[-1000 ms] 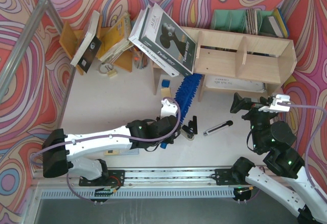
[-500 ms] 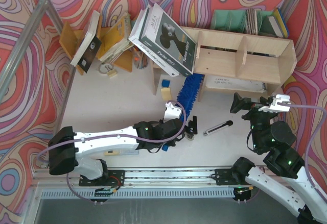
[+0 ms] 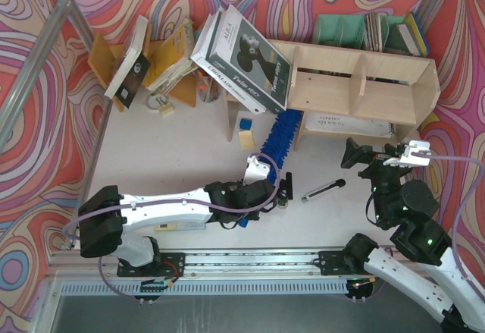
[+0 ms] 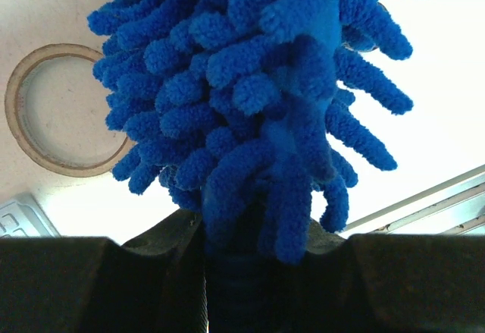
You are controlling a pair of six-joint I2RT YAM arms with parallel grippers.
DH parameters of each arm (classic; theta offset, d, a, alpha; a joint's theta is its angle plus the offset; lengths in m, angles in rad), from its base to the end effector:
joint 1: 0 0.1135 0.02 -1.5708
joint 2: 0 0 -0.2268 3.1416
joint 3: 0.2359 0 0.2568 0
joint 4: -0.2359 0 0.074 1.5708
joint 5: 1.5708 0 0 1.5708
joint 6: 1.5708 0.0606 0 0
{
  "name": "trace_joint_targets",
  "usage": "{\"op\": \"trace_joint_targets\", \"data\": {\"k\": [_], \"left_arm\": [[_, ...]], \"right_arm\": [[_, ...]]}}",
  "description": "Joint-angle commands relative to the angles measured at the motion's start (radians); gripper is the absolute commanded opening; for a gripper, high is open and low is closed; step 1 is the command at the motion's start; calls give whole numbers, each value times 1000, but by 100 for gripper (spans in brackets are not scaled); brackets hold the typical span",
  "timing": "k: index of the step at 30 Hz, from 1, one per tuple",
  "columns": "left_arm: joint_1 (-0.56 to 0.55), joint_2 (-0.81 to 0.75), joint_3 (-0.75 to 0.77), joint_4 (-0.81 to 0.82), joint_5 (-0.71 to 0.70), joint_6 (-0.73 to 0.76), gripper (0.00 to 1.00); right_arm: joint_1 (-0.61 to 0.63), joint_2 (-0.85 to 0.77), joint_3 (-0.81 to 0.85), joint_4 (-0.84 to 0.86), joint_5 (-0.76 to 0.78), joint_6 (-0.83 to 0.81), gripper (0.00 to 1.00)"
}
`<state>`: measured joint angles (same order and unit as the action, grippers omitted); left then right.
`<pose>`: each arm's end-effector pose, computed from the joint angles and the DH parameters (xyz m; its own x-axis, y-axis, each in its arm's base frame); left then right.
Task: Dust the bookshelf with a duster
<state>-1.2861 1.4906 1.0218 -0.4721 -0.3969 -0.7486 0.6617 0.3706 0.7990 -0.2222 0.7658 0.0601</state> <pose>0.1147 -0.3084 0.1753 -0.7252 0.2432 -0.6442 0.4472 0.8777 -0.1721 0.1252 0.0443 0.3781 0.1668 0.1848 -0.9685 0.0825 0.9762 0.2005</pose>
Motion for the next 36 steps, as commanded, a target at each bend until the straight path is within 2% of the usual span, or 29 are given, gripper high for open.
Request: {"op": "trace_joint_targets", "data": {"k": [1,9,14,17,25,36], "left_arm": [[-11,-73,0,-4,-40,27,0],[-10,-210,-103,98,-27,42,0],[-12,-134,-114,138,93,65,0],[-12,-57,-101,125,112,56,0],[-10,11,-85,87,88,42,0],[-10,-195,-60,25,-41,65,0]], "right_arm": [[4,8,0,8,0,4,99],[4,10,0,8,0,2,99],[4,14,-1,13,0,-4,99],[3,22,1,14,0,-3,99],[4,19,1,13,0,-4,99],[4,13,0,10,0,-2,99]]}}
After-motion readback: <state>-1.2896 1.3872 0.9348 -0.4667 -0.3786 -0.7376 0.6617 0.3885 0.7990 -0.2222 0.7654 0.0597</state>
